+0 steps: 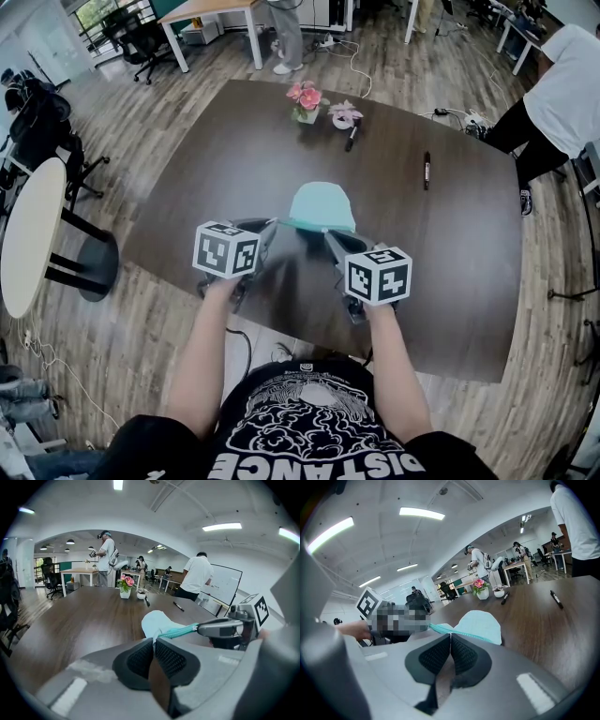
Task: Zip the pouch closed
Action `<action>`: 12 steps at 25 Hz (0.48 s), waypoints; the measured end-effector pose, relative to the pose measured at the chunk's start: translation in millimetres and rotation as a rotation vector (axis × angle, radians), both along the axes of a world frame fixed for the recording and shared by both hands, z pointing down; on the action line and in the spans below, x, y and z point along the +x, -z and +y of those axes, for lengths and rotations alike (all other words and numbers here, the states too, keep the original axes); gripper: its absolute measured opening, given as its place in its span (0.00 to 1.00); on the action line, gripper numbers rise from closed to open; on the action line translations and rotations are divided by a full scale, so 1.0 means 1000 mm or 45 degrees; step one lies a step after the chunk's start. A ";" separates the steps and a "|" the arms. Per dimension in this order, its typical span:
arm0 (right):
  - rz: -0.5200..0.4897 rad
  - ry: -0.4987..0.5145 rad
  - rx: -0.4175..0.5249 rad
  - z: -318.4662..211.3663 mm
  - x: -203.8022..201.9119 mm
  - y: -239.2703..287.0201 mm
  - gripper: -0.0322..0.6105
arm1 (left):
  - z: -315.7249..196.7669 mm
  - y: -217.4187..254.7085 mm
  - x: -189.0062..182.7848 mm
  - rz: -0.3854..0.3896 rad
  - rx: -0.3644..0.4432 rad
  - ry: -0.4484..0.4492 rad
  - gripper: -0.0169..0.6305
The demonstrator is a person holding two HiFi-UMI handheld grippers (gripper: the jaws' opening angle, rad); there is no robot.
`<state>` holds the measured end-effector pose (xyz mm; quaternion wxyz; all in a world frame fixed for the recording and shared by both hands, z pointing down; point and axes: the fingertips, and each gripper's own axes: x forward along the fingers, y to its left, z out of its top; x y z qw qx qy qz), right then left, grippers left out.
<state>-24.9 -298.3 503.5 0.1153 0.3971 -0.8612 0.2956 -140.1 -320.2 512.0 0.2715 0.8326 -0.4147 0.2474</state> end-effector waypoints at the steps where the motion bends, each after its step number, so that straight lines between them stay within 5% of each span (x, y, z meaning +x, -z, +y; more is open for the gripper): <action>1: -0.001 -0.003 -0.001 0.000 0.001 0.000 0.06 | 0.000 0.000 -0.001 0.002 -0.001 0.006 0.06; 12: 0.003 -0.008 -0.003 0.002 0.003 0.000 0.06 | 0.002 -0.002 -0.002 0.005 -0.006 0.023 0.06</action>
